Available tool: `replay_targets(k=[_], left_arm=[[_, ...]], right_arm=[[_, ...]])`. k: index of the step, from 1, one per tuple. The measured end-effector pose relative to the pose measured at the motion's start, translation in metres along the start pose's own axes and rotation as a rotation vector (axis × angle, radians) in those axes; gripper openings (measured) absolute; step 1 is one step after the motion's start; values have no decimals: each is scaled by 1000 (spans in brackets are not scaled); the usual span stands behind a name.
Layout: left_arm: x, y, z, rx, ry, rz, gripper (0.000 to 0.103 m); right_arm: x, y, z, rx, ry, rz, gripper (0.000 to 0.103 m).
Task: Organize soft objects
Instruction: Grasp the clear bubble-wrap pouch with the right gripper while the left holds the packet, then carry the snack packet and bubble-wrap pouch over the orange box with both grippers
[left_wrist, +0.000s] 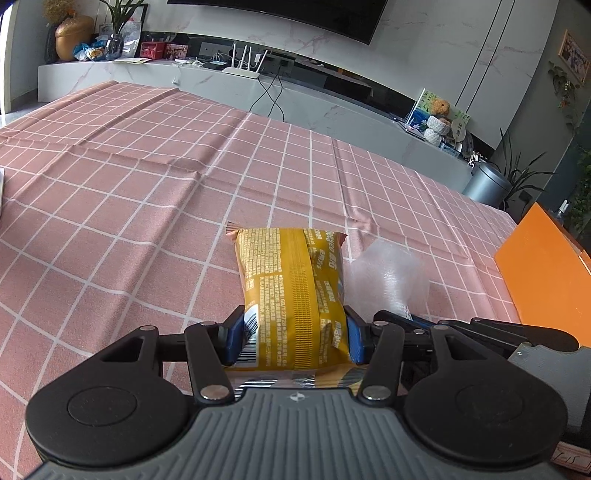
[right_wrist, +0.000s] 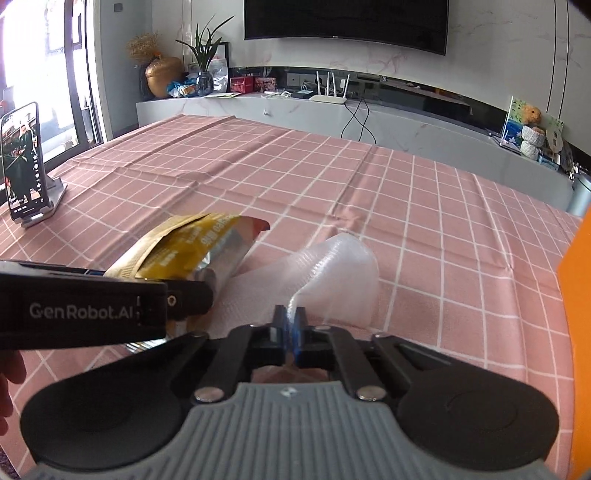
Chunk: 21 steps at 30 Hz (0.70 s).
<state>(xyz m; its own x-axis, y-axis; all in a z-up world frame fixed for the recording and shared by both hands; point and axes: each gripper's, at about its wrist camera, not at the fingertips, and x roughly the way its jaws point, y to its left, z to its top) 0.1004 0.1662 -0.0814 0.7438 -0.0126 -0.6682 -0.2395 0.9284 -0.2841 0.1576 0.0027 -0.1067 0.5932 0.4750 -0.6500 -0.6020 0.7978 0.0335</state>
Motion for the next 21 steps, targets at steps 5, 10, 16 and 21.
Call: replay_targets(k=[5, 10, 16, 21], left_arm=[[-3, -4, -1, -6, 7, 0, 60], [-13, -16, 0, 11, -10, -19, 60], [-30, -37, 5, 31, -44, -57, 60], [-48, -59, 9, 61, -75, -103, 60]], right_arm=[[-14, -11, 0, 48, -14, -3, 0], [-42, -22, 2, 47, -64, -42, 0], [-87, -41, 8, 41, -149, -83, 0], [-125, -60, 12, 70, -213, -108, 0]])
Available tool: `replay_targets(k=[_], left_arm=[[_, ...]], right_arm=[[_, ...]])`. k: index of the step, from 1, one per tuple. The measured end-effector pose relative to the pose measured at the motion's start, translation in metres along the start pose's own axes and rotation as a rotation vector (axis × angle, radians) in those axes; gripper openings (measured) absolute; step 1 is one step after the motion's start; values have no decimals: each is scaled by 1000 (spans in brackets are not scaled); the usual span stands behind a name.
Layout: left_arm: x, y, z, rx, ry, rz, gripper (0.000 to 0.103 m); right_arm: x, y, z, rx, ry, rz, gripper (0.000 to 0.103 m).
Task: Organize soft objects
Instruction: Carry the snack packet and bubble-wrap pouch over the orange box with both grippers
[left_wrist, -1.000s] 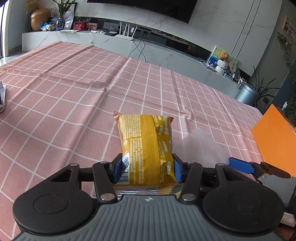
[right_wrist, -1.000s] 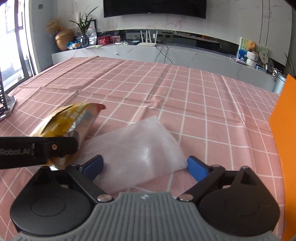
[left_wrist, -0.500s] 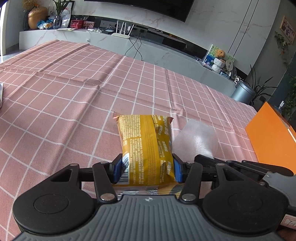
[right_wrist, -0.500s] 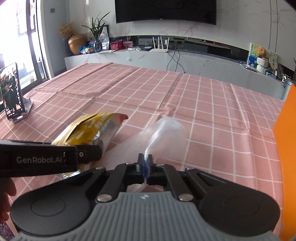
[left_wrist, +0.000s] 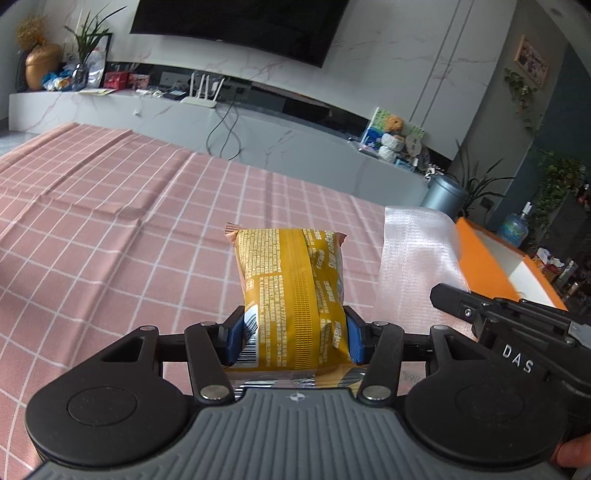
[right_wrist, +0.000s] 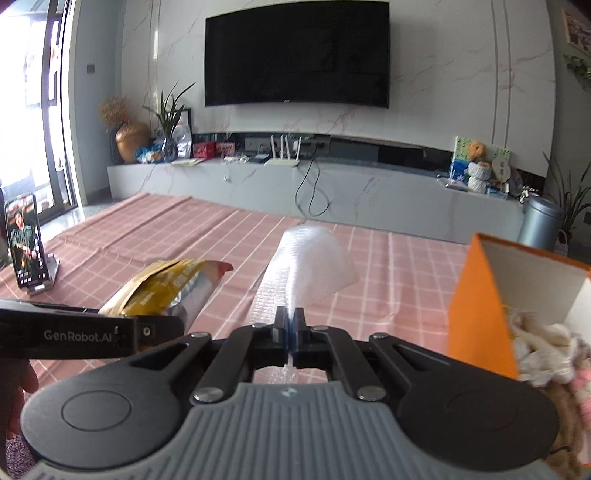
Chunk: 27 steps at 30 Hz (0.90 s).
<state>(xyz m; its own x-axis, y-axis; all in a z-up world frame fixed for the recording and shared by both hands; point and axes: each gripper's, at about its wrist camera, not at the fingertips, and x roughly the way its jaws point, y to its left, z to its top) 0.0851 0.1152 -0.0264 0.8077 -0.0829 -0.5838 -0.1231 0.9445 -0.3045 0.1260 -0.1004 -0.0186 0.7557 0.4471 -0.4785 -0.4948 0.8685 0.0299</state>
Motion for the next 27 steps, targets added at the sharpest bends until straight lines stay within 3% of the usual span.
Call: replay_targets(k=[14, 27], left_arm=[[-33, -76, 11, 105, -75, -160, 60], [-15, -148, 18, 215, -76, -343, 60]], right_arm=[[-101, -68, 6, 89, -125, -103, 0], [-154, -138, 4, 150, -153, -232, 0]])
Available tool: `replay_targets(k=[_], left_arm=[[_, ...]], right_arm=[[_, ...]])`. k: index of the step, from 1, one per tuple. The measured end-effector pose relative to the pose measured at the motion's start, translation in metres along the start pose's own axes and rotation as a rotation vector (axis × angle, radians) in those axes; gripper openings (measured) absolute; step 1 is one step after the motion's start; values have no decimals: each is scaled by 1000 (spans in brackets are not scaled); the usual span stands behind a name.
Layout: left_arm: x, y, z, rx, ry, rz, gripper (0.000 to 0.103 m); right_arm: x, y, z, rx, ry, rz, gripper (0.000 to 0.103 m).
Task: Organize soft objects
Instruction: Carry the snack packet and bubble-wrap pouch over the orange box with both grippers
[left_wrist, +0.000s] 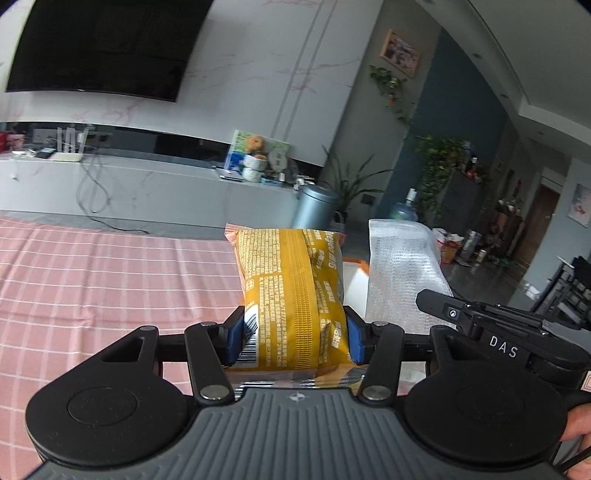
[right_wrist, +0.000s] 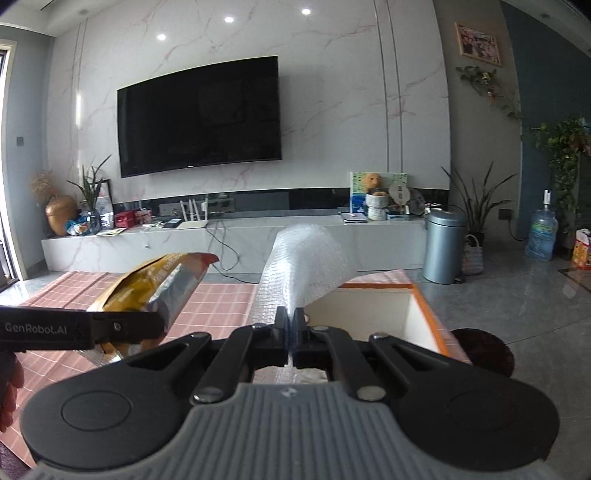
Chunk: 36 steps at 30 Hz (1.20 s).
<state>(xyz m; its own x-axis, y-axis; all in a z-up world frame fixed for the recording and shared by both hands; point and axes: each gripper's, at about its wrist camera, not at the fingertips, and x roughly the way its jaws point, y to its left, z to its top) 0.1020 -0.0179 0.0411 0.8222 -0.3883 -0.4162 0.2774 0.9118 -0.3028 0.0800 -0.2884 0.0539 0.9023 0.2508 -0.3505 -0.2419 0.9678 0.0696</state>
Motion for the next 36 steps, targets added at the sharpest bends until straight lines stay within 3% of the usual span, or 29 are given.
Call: replay_targets(k=[8, 17, 31, 36], left_arm=[[45, -7, 9, 8, 36, -72, 60], [97, -33, 2, 103, 203, -82, 60], [123, -79, -33, 428, 336, 14, 60], [128, -89, -41, 496, 387, 15, 60]], right_arm=[[15, -54, -2, 31, 63, -71, 0], [49, -80, -16, 28, 204, -68, 0], [99, -75, -42, -138, 444, -28, 0], [104, -72, -46, -197, 498, -14, 8]])
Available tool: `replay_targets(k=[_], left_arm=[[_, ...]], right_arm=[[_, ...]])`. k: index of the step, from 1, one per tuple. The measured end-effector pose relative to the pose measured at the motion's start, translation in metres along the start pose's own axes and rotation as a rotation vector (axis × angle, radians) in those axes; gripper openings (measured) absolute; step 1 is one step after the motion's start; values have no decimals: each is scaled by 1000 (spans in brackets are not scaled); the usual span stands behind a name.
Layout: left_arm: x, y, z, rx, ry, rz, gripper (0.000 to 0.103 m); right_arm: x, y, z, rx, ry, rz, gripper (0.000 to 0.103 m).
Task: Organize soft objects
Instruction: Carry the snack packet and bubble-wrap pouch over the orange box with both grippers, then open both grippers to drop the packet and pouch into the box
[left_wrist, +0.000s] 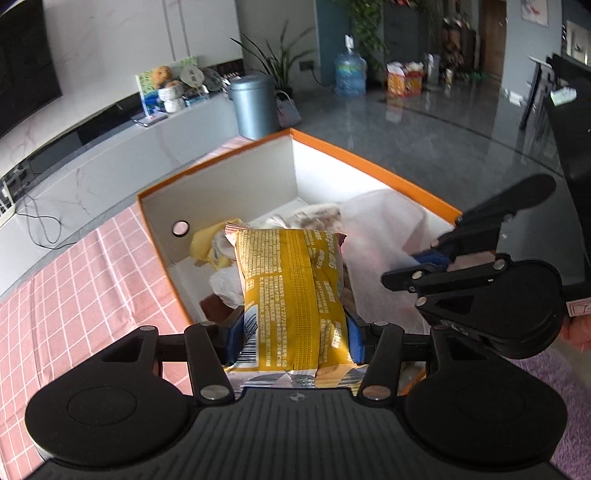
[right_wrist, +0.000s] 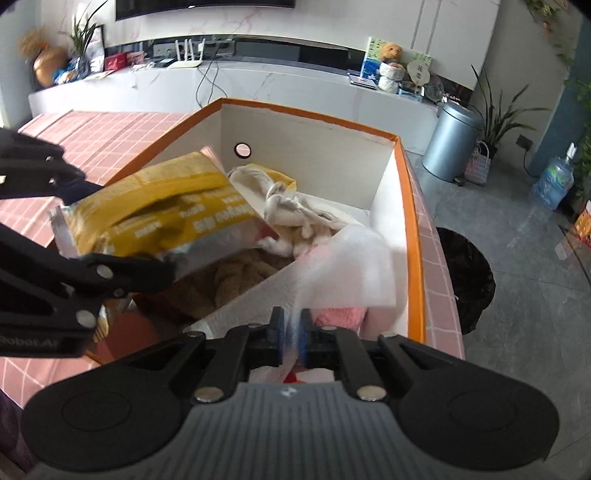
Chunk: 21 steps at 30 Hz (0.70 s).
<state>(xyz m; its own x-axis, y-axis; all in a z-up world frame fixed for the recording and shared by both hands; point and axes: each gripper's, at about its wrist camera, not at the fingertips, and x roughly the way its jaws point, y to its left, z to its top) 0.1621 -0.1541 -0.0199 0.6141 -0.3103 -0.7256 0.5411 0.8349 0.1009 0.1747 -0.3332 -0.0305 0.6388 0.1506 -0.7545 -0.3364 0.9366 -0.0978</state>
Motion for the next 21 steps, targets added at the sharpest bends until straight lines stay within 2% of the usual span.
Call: replay_targets(k=[1, 2, 9, 13, 17, 19, 21], left_arm=[[3, -1, 1, 8, 13, -8, 61], [4, -3, 1, 13, 26, -13, 61], [12, -11, 1, 66, 84, -4, 61], [15, -12, 5, 74, 109, -4, 62], [16, -7, 5, 51, 130, -18, 74], [16, -4, 5, 24, 131, -30, 77], [13, -1, 3, 7, 115, -47, 87]], right_arm=[[-2, 1, 0, -7, -7, -3, 13], [-4, 1, -1, -12, -17, -3, 23], [-25, 1, -6, -47, -91, -65, 31], [-38, 2, -9, -47, -137, -101, 44], [-46, 1, -10, -33, -159, -115, 55], [-47, 1, -11, -29, -160, -125, 60], [-50, 0, -9, -28, -163, -134, 67]])
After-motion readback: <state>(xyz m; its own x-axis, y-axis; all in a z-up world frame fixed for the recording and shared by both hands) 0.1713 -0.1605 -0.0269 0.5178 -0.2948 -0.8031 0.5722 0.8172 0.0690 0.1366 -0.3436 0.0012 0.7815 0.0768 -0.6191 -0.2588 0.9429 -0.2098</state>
